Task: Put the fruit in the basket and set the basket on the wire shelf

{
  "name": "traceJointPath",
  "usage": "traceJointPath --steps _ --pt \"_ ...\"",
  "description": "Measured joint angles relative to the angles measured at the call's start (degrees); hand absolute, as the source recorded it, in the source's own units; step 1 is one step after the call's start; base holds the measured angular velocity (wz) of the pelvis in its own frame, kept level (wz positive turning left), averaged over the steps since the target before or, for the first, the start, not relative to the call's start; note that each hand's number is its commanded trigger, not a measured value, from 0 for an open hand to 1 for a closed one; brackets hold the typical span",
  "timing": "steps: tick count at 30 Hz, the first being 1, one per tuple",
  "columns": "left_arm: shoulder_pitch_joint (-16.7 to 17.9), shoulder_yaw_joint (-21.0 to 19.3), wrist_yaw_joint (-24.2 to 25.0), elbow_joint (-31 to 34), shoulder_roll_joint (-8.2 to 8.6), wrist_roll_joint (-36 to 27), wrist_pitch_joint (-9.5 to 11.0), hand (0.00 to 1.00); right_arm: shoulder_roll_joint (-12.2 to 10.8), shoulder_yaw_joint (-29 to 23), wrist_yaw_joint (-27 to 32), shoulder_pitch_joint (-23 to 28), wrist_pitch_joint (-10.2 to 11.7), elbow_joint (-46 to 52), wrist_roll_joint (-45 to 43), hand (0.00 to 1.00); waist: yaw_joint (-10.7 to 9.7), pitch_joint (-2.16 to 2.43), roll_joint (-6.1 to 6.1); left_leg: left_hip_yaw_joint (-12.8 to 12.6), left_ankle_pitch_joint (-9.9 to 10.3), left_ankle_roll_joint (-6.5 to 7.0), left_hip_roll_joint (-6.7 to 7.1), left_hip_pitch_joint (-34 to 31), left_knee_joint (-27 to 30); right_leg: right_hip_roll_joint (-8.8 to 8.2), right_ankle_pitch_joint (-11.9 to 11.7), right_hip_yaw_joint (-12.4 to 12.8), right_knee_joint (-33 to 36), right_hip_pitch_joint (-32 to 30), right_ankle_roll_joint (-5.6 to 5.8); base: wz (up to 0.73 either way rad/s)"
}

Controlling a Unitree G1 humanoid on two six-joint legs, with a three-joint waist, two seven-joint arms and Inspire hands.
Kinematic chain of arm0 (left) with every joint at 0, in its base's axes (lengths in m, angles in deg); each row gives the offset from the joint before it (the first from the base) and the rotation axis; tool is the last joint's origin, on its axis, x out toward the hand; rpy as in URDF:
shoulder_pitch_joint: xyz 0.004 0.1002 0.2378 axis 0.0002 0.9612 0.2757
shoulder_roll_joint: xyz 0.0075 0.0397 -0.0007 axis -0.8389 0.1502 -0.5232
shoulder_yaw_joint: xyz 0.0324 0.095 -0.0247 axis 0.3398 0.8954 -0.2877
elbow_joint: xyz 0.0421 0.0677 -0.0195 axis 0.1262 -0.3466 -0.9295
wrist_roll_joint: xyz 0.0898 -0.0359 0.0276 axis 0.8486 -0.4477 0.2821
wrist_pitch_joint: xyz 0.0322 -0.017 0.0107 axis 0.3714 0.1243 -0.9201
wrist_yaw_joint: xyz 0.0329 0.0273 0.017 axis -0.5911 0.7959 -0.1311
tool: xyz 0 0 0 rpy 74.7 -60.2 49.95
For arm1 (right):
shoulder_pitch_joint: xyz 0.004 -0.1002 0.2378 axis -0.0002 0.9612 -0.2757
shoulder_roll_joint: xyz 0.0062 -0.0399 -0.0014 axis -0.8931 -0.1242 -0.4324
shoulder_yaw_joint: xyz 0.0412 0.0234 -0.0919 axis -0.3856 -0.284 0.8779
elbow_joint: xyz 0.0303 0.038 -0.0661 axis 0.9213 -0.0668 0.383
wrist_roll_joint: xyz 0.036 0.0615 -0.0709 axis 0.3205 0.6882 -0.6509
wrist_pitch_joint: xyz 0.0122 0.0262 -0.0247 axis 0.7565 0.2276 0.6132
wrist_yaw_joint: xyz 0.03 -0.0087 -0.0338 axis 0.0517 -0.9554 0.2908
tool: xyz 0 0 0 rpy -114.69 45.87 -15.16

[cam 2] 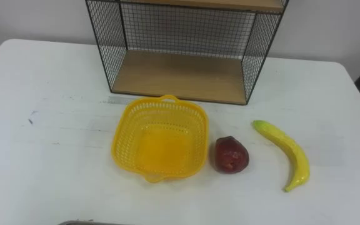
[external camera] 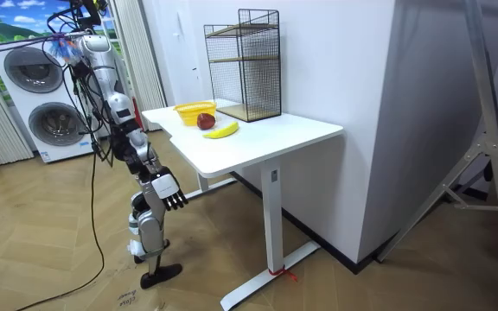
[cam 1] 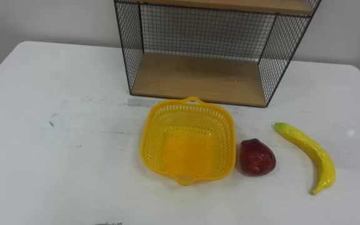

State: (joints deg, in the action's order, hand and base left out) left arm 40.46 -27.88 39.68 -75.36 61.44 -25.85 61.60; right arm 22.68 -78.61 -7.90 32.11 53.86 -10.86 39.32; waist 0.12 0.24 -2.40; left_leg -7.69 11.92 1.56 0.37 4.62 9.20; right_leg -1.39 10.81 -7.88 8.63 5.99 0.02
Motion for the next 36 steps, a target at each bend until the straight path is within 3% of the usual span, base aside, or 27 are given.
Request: traceJointPath --steps 12,20,24,30,36 --pt "0.9 -0.5 0.0 0.0 0.1 -0.9 1.0 0.0 -0.1 -0.8 0.3 0.4 0.9 0.0 0.8 0.0 0.1 0.04 0.37 0.0 0.0 0.0 -0.02 0.1 0.0 0.15 0.0 0.5 0.0 0.0 0.0 0.0" --pt "1.2 -2.2 0.0 -0.2 0.41 -0.7 1.0 0.0 -0.4 -2.9 0.3 1.6 0.8 -2.0 10.8 0.0 -0.1 -0.19 0.89 0.0 0.0 -0.03 -0.08 0.1 0.0 0.23 0.0 0.6 0.1 0.2 -0.02 0.0" --pt "1.7 -2.4 -0.2 0.1 0.51 -0.6 1.0 0.0 -0.6 -5.3 2.0 2.5 -0.3 -2.1 16.3 0.0 -0.9 -0.28 1.4 -0.1 0.0 -0.06 -0.11 0.2 -0.3 0.38 0.0 1.0 0.1 0.3 -0.02 -0.01" --pt "3.4 -4.7 -0.3 0.1 -0.06 -0.3 1.6 0.0 -0.7 -14.8 4.8 4.0 -0.5 -2.4 27.6 0.0 -3.2 -0.34 1.23 -0.2 0.1 -0.1 -0.14 0.3 -0.3 0.39 0.0 1.3 0.1 -0.2 -0.01 -0.03" --pt "6.6 -4.6 -2.6 0.0 -1.25 -0.8 1.5 0.0 -0.5 -26.0 12.4 3.5 -0.4 -0.8 44.7 0.0 -5.6 -0.39 0.83 -1.5 0.2 -0.17 -0.29 1.5 -0.5 0.52 0.0 2.4 0.2 0.6 -0.03 -0.1"
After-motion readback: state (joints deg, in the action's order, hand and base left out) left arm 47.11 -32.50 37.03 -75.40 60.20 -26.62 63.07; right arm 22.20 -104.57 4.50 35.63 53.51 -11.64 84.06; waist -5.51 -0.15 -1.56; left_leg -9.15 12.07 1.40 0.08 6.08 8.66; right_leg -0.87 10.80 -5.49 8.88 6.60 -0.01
